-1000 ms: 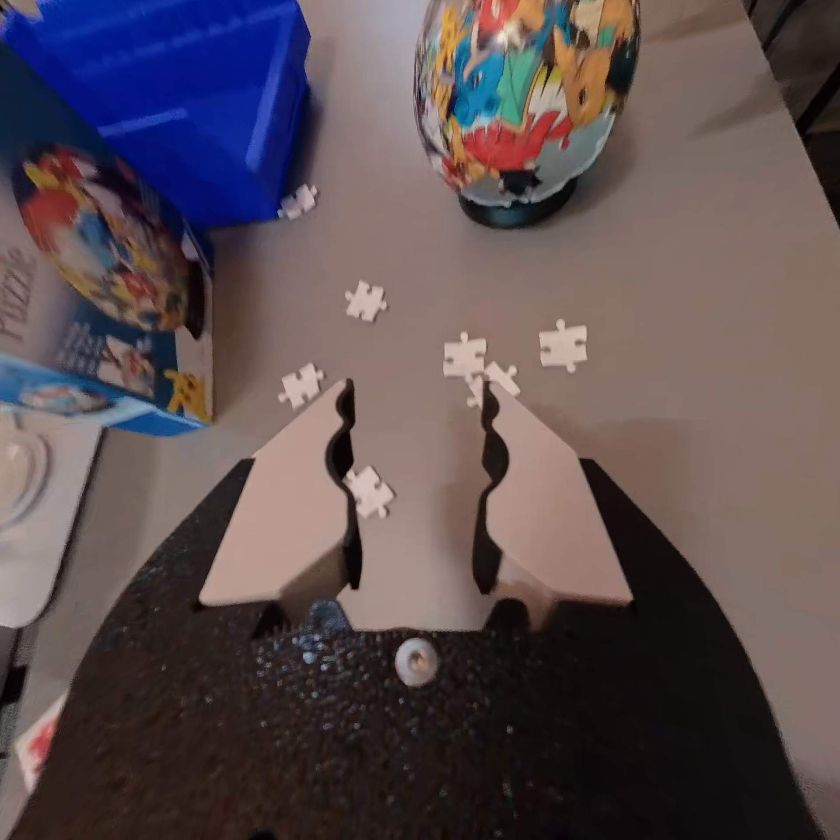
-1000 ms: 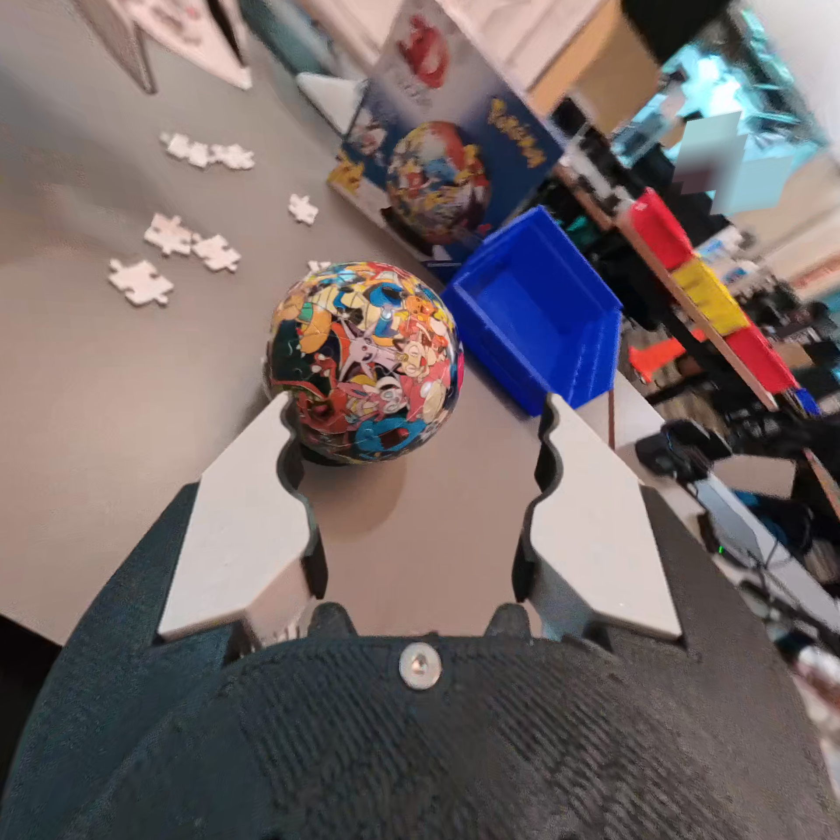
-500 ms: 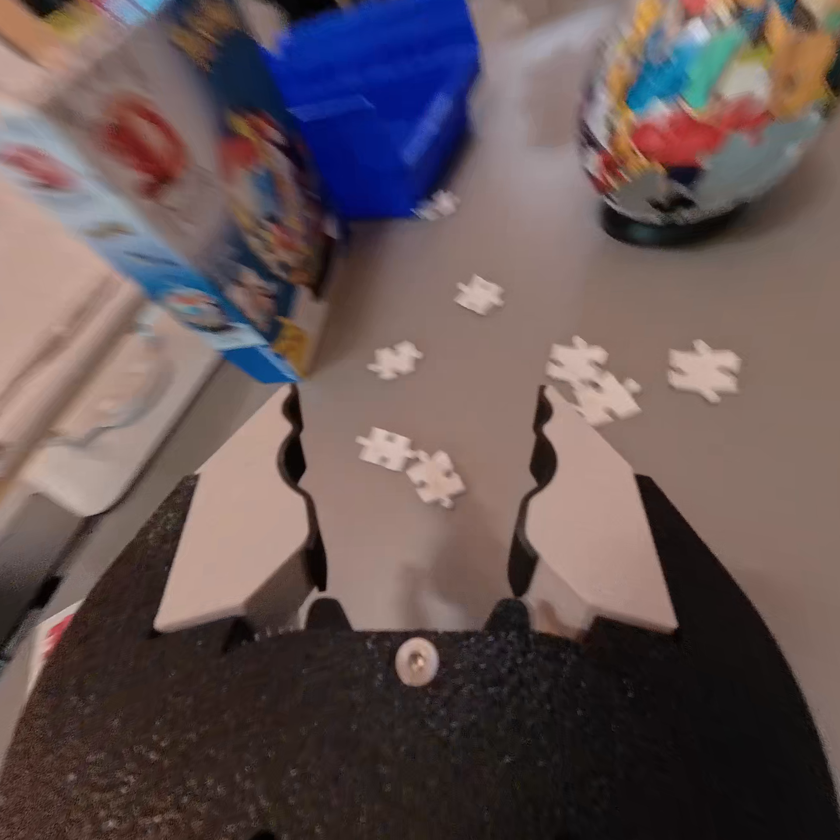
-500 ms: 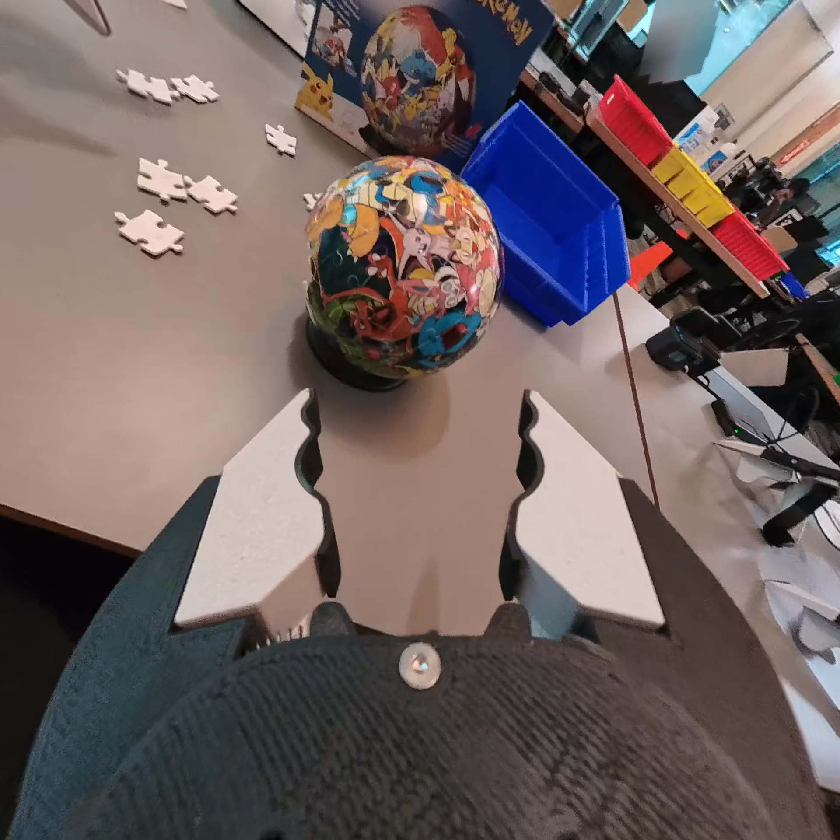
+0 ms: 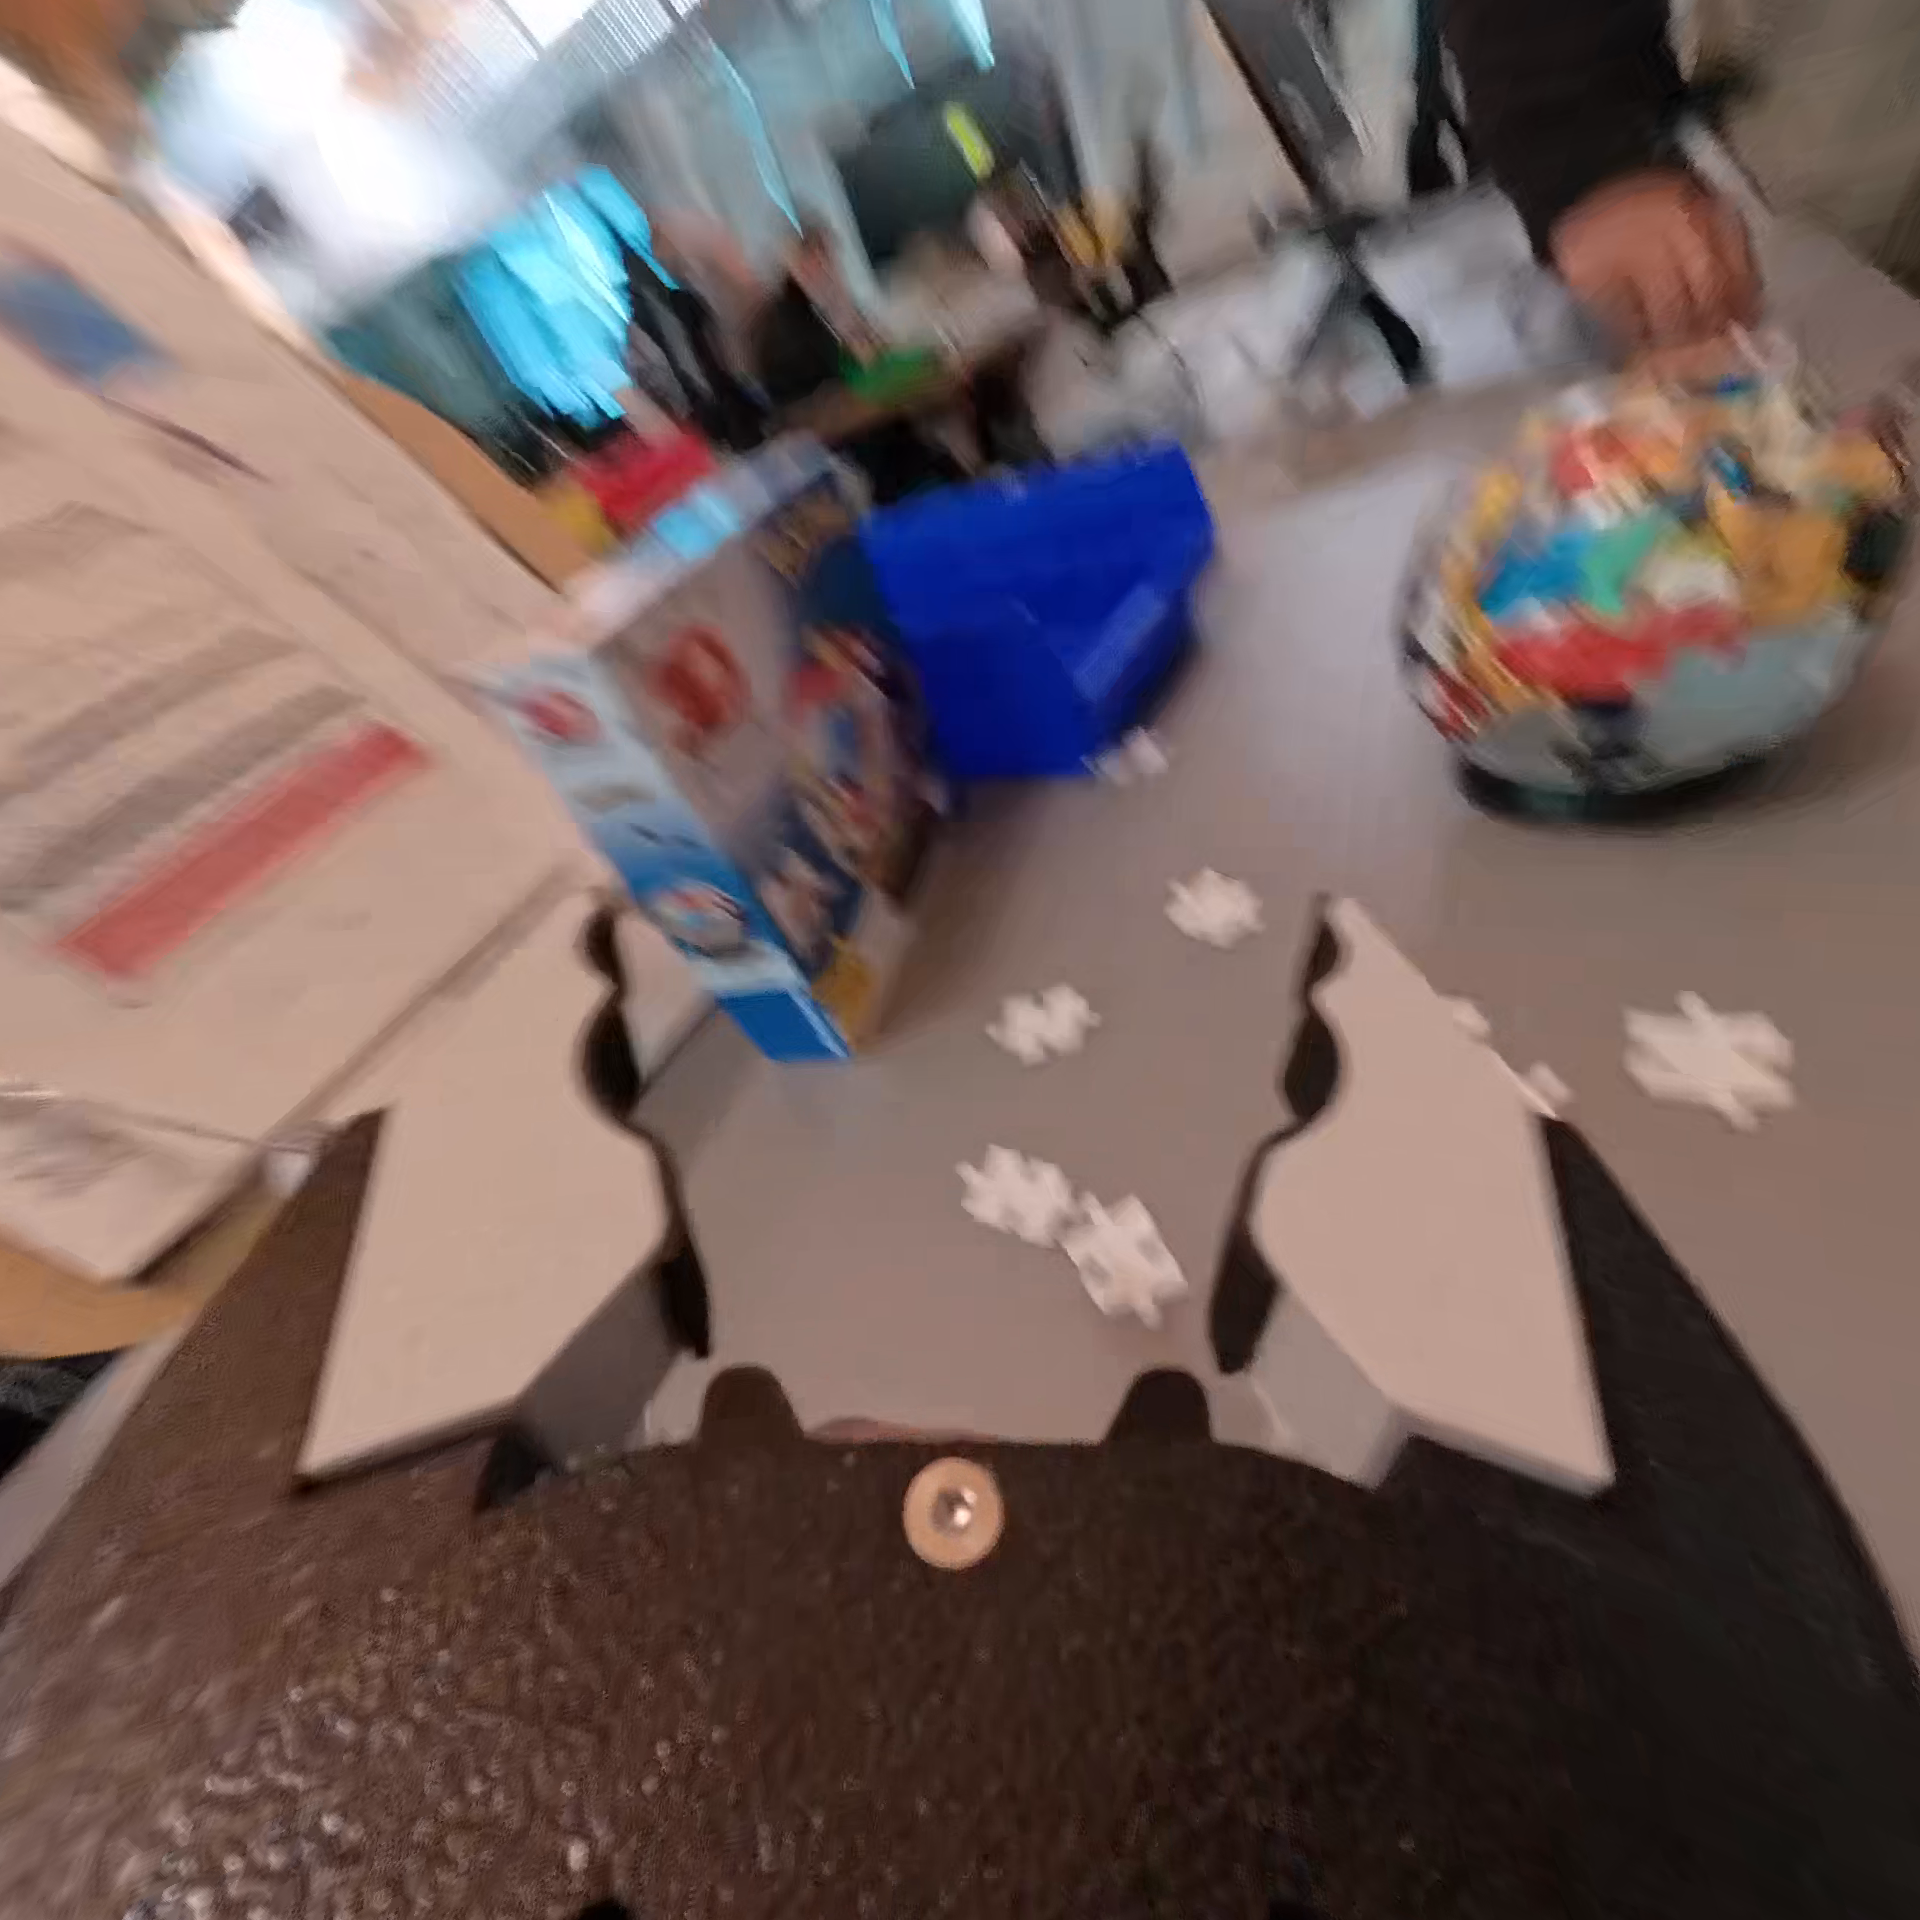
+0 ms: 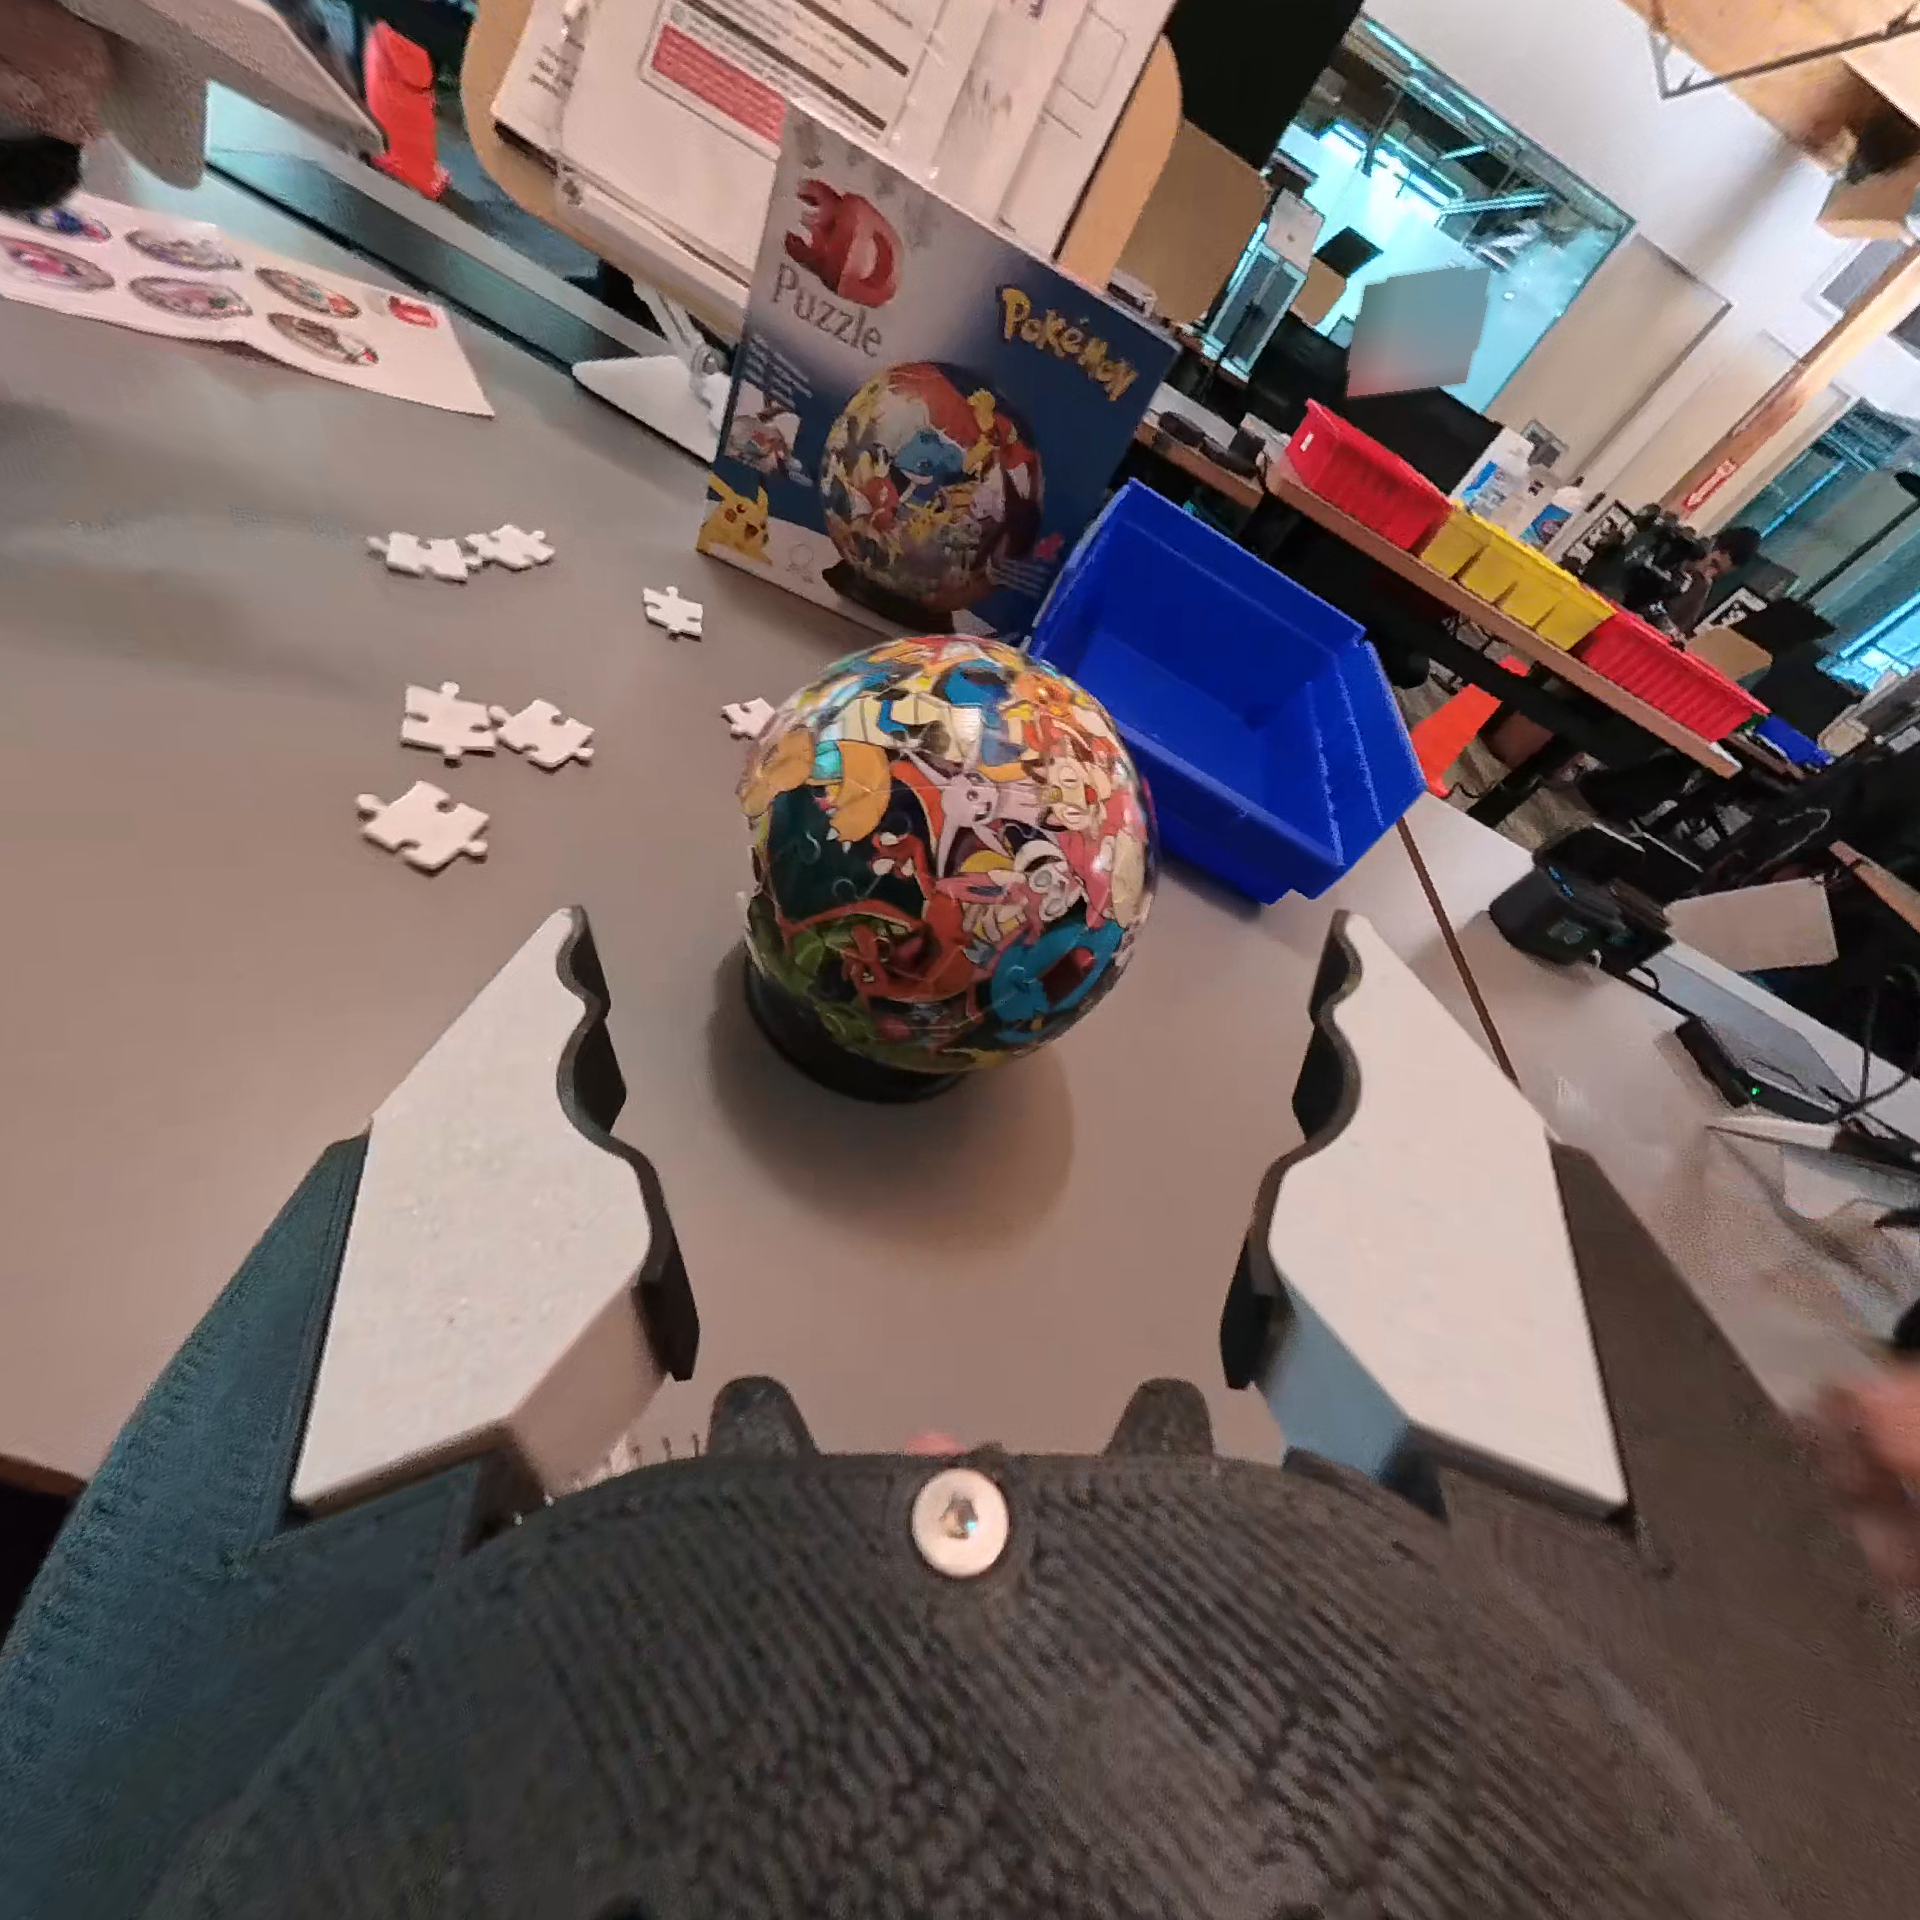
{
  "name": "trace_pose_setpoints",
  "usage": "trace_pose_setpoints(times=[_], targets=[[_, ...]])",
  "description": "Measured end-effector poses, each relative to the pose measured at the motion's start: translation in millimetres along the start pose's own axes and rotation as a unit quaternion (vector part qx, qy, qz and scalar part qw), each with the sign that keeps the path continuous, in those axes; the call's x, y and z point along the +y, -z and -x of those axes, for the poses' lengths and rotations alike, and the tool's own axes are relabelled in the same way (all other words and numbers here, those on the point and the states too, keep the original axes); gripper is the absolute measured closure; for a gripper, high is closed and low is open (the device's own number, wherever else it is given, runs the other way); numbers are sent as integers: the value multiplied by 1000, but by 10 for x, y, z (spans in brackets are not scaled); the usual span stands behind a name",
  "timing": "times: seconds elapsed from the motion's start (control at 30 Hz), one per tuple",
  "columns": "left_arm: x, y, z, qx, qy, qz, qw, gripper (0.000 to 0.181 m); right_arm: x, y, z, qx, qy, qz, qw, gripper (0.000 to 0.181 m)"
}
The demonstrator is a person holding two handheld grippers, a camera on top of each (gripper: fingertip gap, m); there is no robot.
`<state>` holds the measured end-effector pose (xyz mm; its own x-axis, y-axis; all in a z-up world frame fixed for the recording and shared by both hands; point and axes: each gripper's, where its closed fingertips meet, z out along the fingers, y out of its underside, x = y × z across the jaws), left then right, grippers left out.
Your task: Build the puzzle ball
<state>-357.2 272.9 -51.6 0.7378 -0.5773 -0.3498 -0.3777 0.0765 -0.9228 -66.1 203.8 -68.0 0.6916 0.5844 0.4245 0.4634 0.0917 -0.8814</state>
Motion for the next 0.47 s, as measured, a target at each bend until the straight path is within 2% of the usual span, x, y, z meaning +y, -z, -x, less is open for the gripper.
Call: trace_pose_setpoints(times=[0.03, 0.07, 0.1, 0.17, 0.3, 0.4, 0.47], targets=[[130, -31, -170, 45, -7, 48, 998, 90, 7, -1, 29, -5, 11, 6, 1000, 51], [189, -58, -342, 85, -13, 70, 994, 123, 22, -1, 45, -6, 22, 13, 1000, 52], [231, -81, -541, 130, -14, 81, 988, 134, 44, 0, 62, -8, 32, 22, 999, 55], [400, -107, -924, 230, -36, 123, 965, 122, 76, -5, 78, -8, 43, 33, 998, 61], [650, -371, -1124, 281, -33, 165, 945, 154, 97, -13, 129, -17, 39, 41, 998, 69], [659, -459, -1243, 328, 17, 187, 926, 161, 119, 12, 168, -22, 40, 50, 998, 73], [703, -505, -1270, 332, 18, 215, 918, 158, 132, 30, 183, -26, 37, 53, 998, 75]])
